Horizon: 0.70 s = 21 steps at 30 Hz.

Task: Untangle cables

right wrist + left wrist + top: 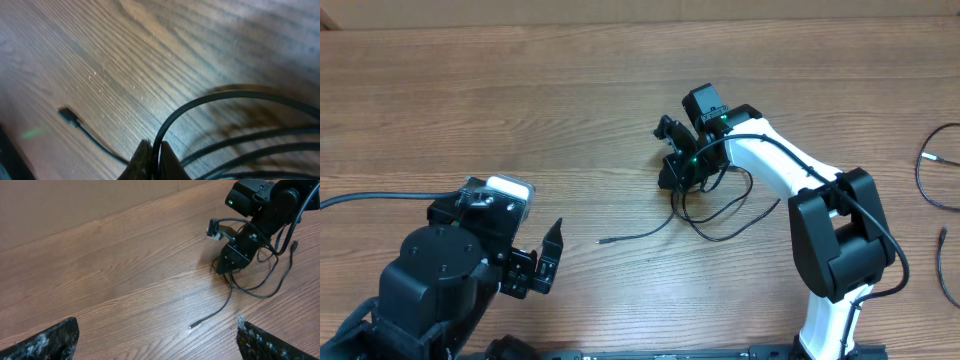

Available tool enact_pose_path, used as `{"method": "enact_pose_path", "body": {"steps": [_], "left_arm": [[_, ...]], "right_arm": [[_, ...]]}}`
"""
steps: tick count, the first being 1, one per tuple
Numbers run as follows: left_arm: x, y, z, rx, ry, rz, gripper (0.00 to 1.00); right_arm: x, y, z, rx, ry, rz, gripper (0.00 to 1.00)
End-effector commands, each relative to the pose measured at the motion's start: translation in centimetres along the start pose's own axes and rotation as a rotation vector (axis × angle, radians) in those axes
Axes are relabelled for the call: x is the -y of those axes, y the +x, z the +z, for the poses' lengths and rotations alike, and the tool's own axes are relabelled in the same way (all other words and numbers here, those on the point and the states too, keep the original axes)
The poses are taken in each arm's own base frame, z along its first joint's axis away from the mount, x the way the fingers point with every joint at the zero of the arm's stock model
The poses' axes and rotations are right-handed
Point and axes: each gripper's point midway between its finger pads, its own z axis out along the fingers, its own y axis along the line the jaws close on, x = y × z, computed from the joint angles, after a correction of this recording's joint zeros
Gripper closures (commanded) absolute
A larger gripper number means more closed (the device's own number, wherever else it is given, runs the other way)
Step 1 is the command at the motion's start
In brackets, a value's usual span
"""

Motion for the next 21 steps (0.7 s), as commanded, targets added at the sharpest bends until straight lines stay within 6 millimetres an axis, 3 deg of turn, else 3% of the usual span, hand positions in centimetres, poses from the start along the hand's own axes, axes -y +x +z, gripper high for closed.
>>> {"method": "enact_pose_path", "body": {"steps": [1, 2, 3, 6, 8, 9, 11, 12, 14, 17, 20, 21], "left_arm": [[-0.4, -0.3, -0.2, 0.008, -0.023, 0.011, 0.0], [-0.4, -0.3, -0.2, 0.008, -0.023, 0.011, 0.0], [-0.4, -0.3, -0.2, 0.008, -0.023, 0.011, 0.0], [-0.4, -0.3, -0.2, 0.008, -0.023, 0.011, 0.0], [-0.4, -0.3, -0.2, 0.008, -0.023, 0.011, 0.0], [-0.4, -0.3, -0.2, 0.008, -0.023, 0.011, 0.0], [-0.4, -0.3, -0.2, 0.008, -0.023, 0.011, 0.0], [-0.4, -0.3, -0.2, 0.008, -0.023, 0.011, 0.0], [-0.4, -0.3, -0.2, 0.008, -0.023, 0.011, 0.0], [-0.4, -0.3, -0.2, 0.008, -0.023, 0.011, 0.0], [-0.4, -0.3, -0.2, 0.008, -0.023, 0.011, 0.0], [-0.4, -0.3, -0.2, 0.008, -0.023, 0.011, 0.0]], "right_arm": [[-1.8, -2.5, -3.9, 0.062, -0.011, -0.025, 0.96], [-2.2, -3.0, -5.3, 0.077, -0.009, -0.028, 0.96], [-3.5, -4.4, -8.7, 0.126, -0.002, -0.044, 0.96], [-6.0, -6.8, -15.1, 0.242, 0.016, -0.094, 0.96], [-9.2, -8.7, -22.3, 0.4, 0.051, -0.173, 0.96], [-10.0, -9.2, -24.5, 0.452, 0.069, -0.197, 0.96], [-13.0, -9.9, -30.9, 0.614, 0.124, -0.279, 0.96], [-13.6, -10.0, -32.3, 0.651, 0.137, -0.293, 0.96], [-15.9, -9.8, -37.4, 0.797, 0.194, -0.35, 0.96], [-15.9, -9.5, -40.0, 0.865, 0.278, -0.345, 0.96], [-13.8, -8.5, -38.6, 0.784, 0.337, -0.277, 0.96], [-12.6, -7.8, -36.9, 0.705, 0.35, -0.235, 0.69]]}}
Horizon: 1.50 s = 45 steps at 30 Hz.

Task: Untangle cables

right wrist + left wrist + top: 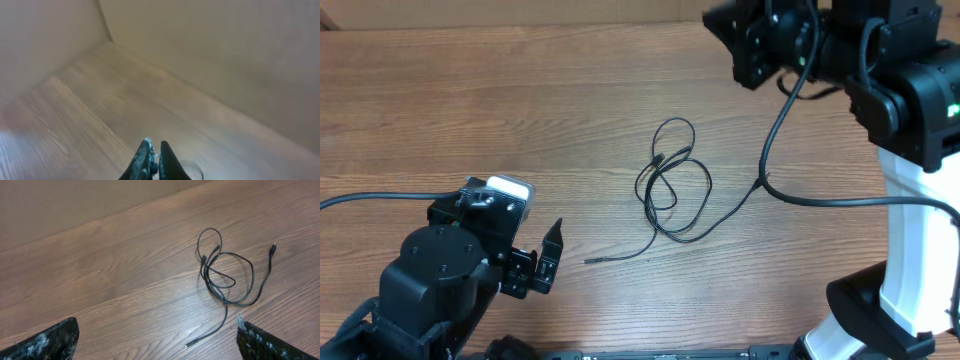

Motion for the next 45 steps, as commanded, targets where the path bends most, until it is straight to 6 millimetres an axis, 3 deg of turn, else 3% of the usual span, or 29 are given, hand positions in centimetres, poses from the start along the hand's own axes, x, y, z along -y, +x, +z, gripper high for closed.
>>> {"method": "enact_pose_path", "body": {"steps": [1, 2, 3, 11, 18, 25, 35, 41, 43, 44, 45], "left_arm": [[-0.4, -0.3, -0.2, 0.009, -0.023, 0.011, 0.0], [-0.4, -0.3, -0.2, 0.009, -0.023, 0.011, 0.0], [-0.4, -0.3, -0.2, 0.009, -0.023, 0.011, 0.0], [-0.4, -0.3, -0.2, 0.009, -0.023, 0.011, 0.0], [-0.4, -0.3, -0.2, 0.009, -0.023, 0.011, 0.0], [-0.4, -0.3, -0.2, 0.009, -0.023, 0.011, 0.0], [-0.4, -0.3, -0.2, 0.009, -0.023, 0.011, 0.0], [-0.4, -0.3, -0.2, 0.009, -0.023, 0.011, 0.0], [-0.4, -0.3, -0.2, 0.008, -0.023, 0.011, 0.0], [-0.4, -0.3, -0.1, 0.006, -0.023, 0.011, 0.0], [-0.4, -0.3, 0.0, 0.005, -0.023, 0.011, 0.0]], "right_arm": [[2.2, 3.8, 2.1, -0.162, 0.084, 0.05, 0.44], [2.3, 6.1, 3.1, -0.256, 0.07, 0.042, 0.05], [2.4, 7.7, 3.8, -0.321, 0.059, 0.04, 0.0], [2.9, 19.5, 11.1, -0.646, -0.048, 0.137, 0.0], [1.3, 26.6, 15.5, -0.704, -0.199, 0.229, 0.0], [-1.5, 30.3, 16.4, -0.742, -0.327, 0.279, 0.0], [-6.9, 34.4, 20.3, -0.68, -0.422, 0.117, 0.0], [-8.5, 37.4, 20.8, -0.686, -0.451, 0.083, 0.01], [-8.9, 38.0, 20.6, -0.699, -0.461, 0.085, 0.51], [-9.1, 37.9, 20.5, -0.699, -0.472, 0.092, 0.85], [-9.3, 37.8, 20.5, -0.698, -0.478, 0.103, 0.96]]}}
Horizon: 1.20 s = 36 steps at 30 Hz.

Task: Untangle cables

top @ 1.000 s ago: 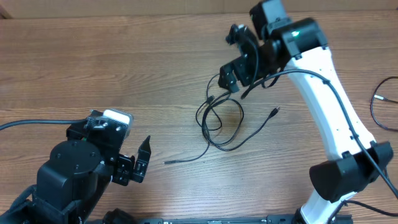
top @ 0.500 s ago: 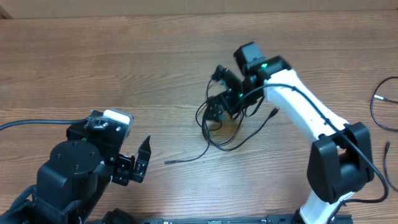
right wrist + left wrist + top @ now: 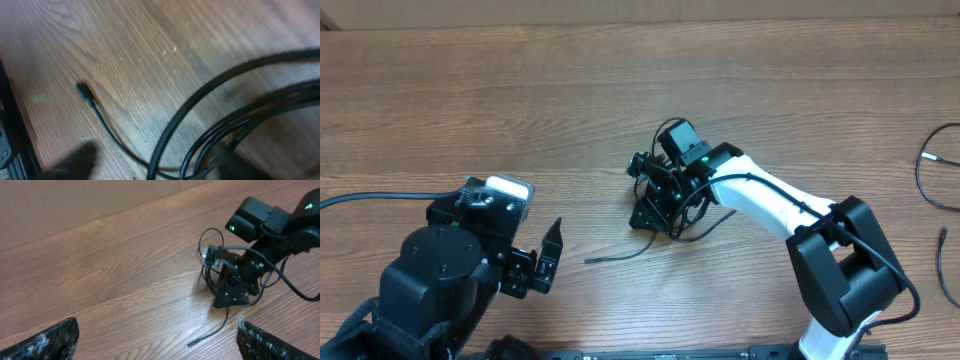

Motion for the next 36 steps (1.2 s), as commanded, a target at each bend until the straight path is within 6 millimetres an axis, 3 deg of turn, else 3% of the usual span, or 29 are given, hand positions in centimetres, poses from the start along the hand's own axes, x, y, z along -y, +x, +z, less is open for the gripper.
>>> {"method": "enact_pose_path", "body": {"steps": [1, 6, 11, 14, 19, 21, 24, 28, 34, 36], "left_arm": [[-0.3, -0.3, 0.0, 0.002, -0.016, 0.012, 0.0], [-0.3, -0.3, 0.1, -0.001, -0.017, 0.013, 0.0], [-0.3, -0.3, 0.2, -0.003, -0.017, 0.013, 0.0], [-0.3, -0.3, 0.2, -0.003, -0.017, 0.013, 0.0], [-0.2, -0.3, 0.2, -0.004, -0.017, 0.013, 0.0], [-0.2, -0.3, 0.2, -0.004, -0.017, 0.013, 0.0], [-0.2, -0.3, 0.2, -0.004, -0.017, 0.013, 0.0], [-0.2, -0.3, 0.2, -0.004, -0.017, 0.013, 0.0], [-0.2, -0.3, 0.2, -0.004, -0.017, 0.013, 0.0], [-0.2, -0.3, 0.2, -0.004, -0.017, 0.013, 0.0]], "right_arm": [[-1.5, -0.2, -0.1, 0.014, -0.065, -0.004, 0.96], [-2.0, -1.7, -1.9, 0.05, -0.141, 0.106, 0.96], [-2.4, -4.0, -6.9, 0.12, -0.268, 0.167, 0.96], [-1.2, -4.9, -9.8, 0.185, -0.246, 0.183, 0.96], [1.0, -6.1, -16.2, 0.369, -0.157, 0.163, 0.96], [2.0, -6.0, -19.0, 0.43, -0.098, 0.173, 0.96], [4.1, -4.8, -21.3, 0.454, 0.021, 0.231, 0.96], [7.4, -1.2, -21.8, 0.375, 0.174, 0.372, 0.96], [8.0, 0.8, -21.2, 0.3, 0.227, 0.422, 0.96], [8.0, 1.1, -20.7, 0.29, 0.221, 0.43, 0.66]]}}
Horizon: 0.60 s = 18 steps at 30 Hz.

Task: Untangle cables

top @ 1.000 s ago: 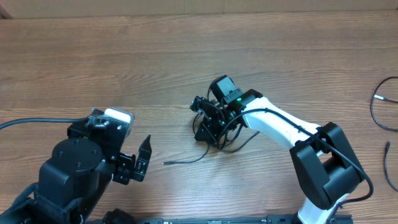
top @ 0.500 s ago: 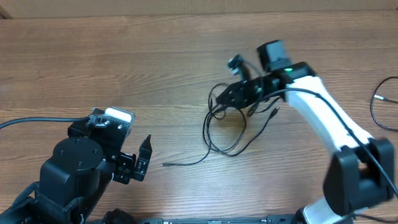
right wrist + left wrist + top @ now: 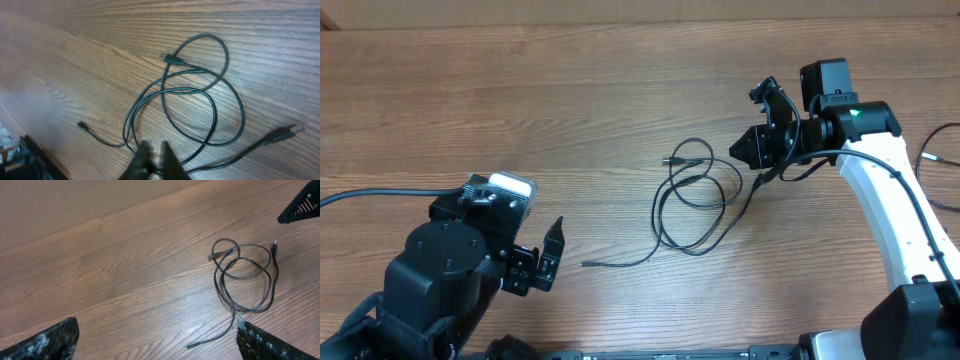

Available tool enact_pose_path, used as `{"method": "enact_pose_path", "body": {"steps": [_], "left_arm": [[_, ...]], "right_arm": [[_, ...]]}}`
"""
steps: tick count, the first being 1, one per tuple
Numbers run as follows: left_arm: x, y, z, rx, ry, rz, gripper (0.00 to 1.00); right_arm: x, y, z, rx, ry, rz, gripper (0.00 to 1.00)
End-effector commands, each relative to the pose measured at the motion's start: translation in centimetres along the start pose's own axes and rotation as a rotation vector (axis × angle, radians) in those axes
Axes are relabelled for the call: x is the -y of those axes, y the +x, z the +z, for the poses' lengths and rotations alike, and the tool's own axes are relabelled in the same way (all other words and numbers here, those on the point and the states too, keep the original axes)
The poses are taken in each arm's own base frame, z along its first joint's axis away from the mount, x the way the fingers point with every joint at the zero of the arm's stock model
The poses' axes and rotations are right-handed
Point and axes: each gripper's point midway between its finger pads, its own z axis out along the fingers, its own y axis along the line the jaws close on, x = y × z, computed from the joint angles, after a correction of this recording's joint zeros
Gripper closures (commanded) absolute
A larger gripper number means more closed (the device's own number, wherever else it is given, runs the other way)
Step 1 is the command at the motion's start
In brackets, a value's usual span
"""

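Note:
A thin black cable tangle (image 3: 692, 200) lies in loose crossing loops mid-table, also seen in the left wrist view (image 3: 245, 277) and the right wrist view (image 3: 190, 95). One plug (image 3: 170, 58) sits inside the top loop. One end (image 3: 588, 264) trails toward the near left, and another plug (image 3: 290, 131) lies at the right. My right gripper (image 3: 742, 150) hovers just right of the loops, fingers (image 3: 165, 159) shut, and the cable lies flat beneath them. My left gripper (image 3: 157, 340) stands open at the near left, far from the cable.
More black cable pieces (image 3: 940, 165) lie apart at the table's right edge, with another strand (image 3: 945, 265) nearer the front. The right arm's own lead hangs by its wrist. The table (image 3: 520, 90) is bare brown wood to the left and back.
My right gripper was down on the left side of the tangle and now hovers to its right. The loops have spread wider and lie further right. The left arm has not moved.
At first my right gripper was shut on a strand at the bunched tangle. Then it was high at the back while the cable lay on the table. Then it was down on the tangle again. Now it is off to the right, and the loops lie looser.

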Motion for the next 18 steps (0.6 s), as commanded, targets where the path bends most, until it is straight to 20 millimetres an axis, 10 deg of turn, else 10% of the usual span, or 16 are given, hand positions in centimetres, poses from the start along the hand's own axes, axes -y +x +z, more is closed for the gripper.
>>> {"method": "enact_pose_path", "body": {"steps": [1, 2, 5, 18], "left_arm": [[-0.3, -0.3, -0.1, 0.007, -0.016, 0.011, 0.0], [-0.3, -0.3, -0.1, 0.007, -0.016, 0.011, 0.0], [-0.3, -0.3, -0.1, 0.007, -0.016, 0.011, 0.0], [-0.3, -0.2, -0.1, 0.006, -0.016, 0.011, 0.0]], "right_arm": [[0.4, 0.6, 0.1, -0.008, 0.025, -0.002, 0.52], [0.5, 1.2, 0.5, -0.024, 0.019, 0.009, 0.22], [0.2, 2.9, 1.9, -0.07, -0.001, 0.045, 0.02], [-6.6, 5.2, 8.2, -0.096, -0.195, 0.023, 0.0]]}}
